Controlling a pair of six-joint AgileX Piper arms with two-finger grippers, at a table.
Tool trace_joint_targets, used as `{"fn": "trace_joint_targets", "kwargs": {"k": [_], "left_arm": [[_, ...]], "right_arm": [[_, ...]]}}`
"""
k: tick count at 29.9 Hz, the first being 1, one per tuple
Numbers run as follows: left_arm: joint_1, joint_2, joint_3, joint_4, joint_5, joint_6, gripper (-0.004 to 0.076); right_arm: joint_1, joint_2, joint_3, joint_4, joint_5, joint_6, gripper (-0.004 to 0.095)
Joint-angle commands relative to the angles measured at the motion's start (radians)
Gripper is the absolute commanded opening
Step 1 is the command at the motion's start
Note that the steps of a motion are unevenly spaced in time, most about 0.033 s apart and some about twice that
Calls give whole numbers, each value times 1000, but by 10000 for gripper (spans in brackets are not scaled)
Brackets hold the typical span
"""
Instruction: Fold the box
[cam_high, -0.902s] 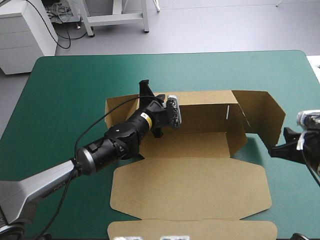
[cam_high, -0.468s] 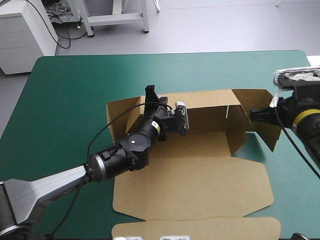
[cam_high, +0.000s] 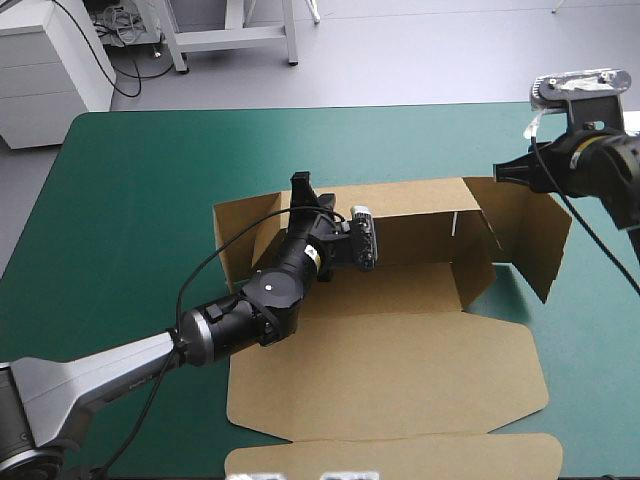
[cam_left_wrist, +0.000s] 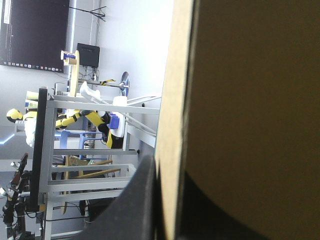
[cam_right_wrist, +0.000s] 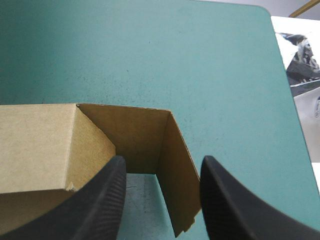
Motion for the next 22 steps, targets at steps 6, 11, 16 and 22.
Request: {"fn": "trace_joint_targets", "kwargs": {"k": [6,11,16,22], "left_arm": [[-15,-29,-15,-7,-48,-31,-9],[-15,-29,-15,18,-64,-31,-8],[-15,-29,-15,30,-64,-31,-9],[-15,-29,-15,30,-64,-31,-9]], "right_arm": [[-204,215,-140,278,-58,-280,429],[-229,355,-230,325,-58,-354,429],[-229,468,-332,323,-32,-392,429],[-229,540,-360,338,20,-426,429]]}}
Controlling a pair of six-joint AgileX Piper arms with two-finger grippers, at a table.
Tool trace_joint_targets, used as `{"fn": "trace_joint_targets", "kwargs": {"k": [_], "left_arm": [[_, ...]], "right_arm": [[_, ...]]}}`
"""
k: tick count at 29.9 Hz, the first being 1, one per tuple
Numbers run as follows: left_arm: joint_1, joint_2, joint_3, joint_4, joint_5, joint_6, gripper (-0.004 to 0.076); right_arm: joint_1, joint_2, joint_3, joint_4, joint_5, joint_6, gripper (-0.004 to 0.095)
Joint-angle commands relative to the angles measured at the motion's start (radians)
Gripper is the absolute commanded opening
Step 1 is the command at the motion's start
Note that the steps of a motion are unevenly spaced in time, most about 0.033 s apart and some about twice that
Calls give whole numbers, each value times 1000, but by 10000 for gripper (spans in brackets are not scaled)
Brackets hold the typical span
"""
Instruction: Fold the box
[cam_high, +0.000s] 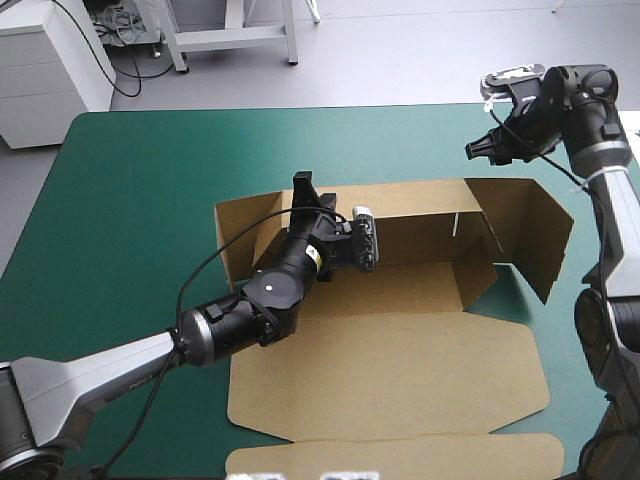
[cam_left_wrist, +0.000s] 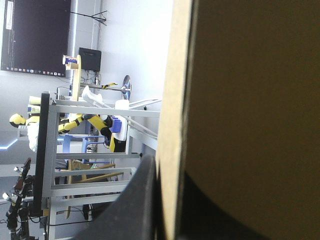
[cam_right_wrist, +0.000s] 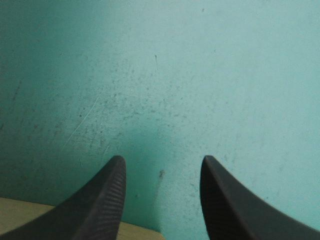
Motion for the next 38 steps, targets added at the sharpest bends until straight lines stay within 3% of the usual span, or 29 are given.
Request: {"fn": "trace_joint_targets", "kwargs": {"k": [1,7,13,25,38], "left_arm": [[-15,-29,-16,3,-52,-29,-9],[-6,-29,-16,6,-55,-29,-8],[6,-29,-16,6,-58,-29,-8],[6,-29,-16,6,-79,-29,-9],[6,-29,-16,6,-139,-23,-9]], "right_arm": [[-11,-32,-34,32,9,-19,429],[-11,-57,-14,44,10,-19,429],[-11,-115,135,7,10,-31,429],[-11,-306,400,80,10,-104,429],[-11,-516,671,356,1,-375,429]]}}
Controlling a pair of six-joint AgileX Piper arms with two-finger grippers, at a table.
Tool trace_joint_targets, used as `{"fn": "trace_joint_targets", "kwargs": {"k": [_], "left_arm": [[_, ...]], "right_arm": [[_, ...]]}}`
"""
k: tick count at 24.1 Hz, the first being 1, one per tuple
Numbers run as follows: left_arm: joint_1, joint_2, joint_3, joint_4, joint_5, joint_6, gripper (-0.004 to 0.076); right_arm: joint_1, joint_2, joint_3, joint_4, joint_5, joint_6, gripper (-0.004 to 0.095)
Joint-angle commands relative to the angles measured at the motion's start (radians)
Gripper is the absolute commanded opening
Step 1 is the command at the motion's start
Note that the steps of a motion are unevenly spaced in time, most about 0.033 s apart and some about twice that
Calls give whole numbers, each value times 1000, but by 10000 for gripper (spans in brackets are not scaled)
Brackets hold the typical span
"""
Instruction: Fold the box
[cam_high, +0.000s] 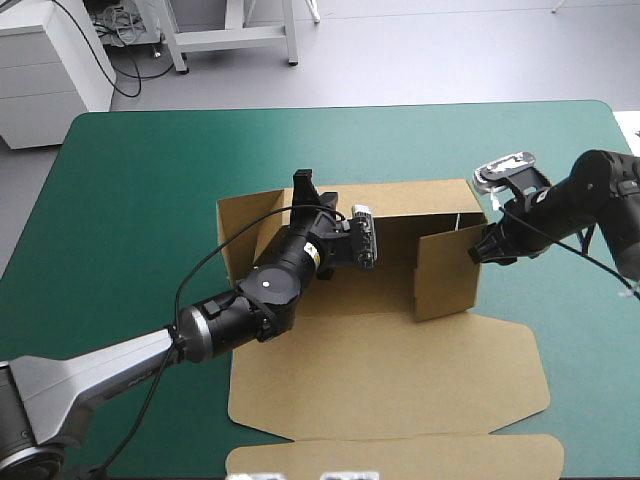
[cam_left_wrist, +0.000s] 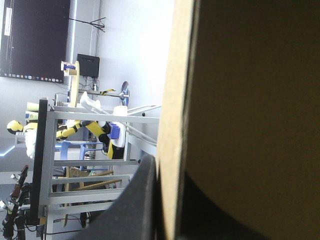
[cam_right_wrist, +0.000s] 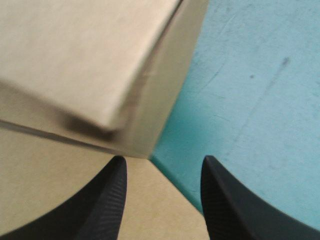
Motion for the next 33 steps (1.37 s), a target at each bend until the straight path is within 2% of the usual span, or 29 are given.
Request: {"fn": "trace_joint_targets", "kwargs": {"k": [1,4,10,15,18,20,23,25,26,27,28,29,33], "left_arm": [[-12,-29,-16,2,-88,-23,-9],[-12,-29,-16,0,-88,-23,-9],[-12,-29,-16,0,-90,-23,-9],[-12,-29,-16,-2,-93,-23,-9],[-12,-29,-16,-2,-123,-23,-9],[-12,-29,-16,-2,-164,-23,-8],[-12,-11,-16,-4,-180,-23,-9],[-12,-4,-16,-7,-168,-23,-8],[-14,-4,-16,-9,-161,-23,-9],[-14,-4,-16,-9,-156,-23,-8],[-14,-4,-16,-9,-146,-23,-8],[-14,-4,-16,-9,-138,-23,-8],[-14,-4,-16,-7,-131,-23,-6]], "right_arm": [[-5,-65,31,110,-7,-61,429],[-5,-67,78,149,-55,-72,429],[-5,-67,125,143,-180,-66,424],[-5,-84,190,145,-328,5,336],[-3,-111,245,162,-384,26,335],[25,-119,276,164,-434,26,335],[123,-123,310,157,-586,47,334],[163,-123,322,94,-651,152,286],[172,-128,322,39,-672,223,199],[175,-132,322,19,-678,247,138],[175,-137,322,6,-684,277,31],[175,-140,322,6,-684,282,-21],[175,-138,322,2,-651,285,-8]]}}
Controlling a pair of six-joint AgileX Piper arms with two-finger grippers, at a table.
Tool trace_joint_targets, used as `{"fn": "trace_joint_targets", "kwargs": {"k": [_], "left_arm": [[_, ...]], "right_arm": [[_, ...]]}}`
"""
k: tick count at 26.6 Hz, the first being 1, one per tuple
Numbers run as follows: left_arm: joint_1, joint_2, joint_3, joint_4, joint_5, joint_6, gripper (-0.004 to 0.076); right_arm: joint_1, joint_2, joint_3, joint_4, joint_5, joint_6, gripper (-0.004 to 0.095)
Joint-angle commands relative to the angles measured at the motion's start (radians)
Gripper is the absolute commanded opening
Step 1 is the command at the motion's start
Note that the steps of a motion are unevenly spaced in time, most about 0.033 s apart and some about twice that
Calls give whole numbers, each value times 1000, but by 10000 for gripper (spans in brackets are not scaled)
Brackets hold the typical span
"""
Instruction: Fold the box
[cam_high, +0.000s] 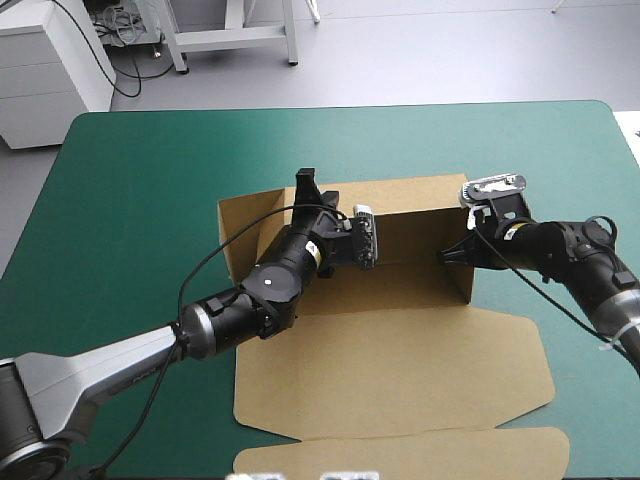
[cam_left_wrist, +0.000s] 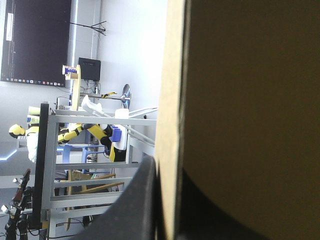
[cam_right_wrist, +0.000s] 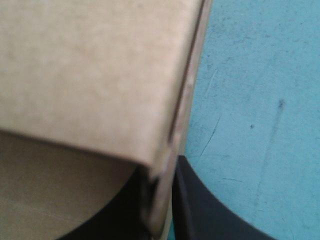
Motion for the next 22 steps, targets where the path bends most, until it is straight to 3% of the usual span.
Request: {"fn": "trace_joint_targets", "kwargs": {"k": [1,4,10,12,22], "left_arm": [[-23,-23,-16,-21,-110,-23,1],[-25,-30,-16,-8,-110,-17,81],[-27,-53,-16,18,-110,-16,381],[-32,-65,-16,31,-99,-16,433],[-191,-142,-16,60,133,-31,435]], "right_arm": [[18,-26,-26,64,-35,-6,-8],[18,-18,-26,61,-22,-4,-8],[18,-16,-26,61,-24,10,-12],[18,-16,-26,61,-24,18,-12],[18,87,-32,53,-26,52,-12]]}}
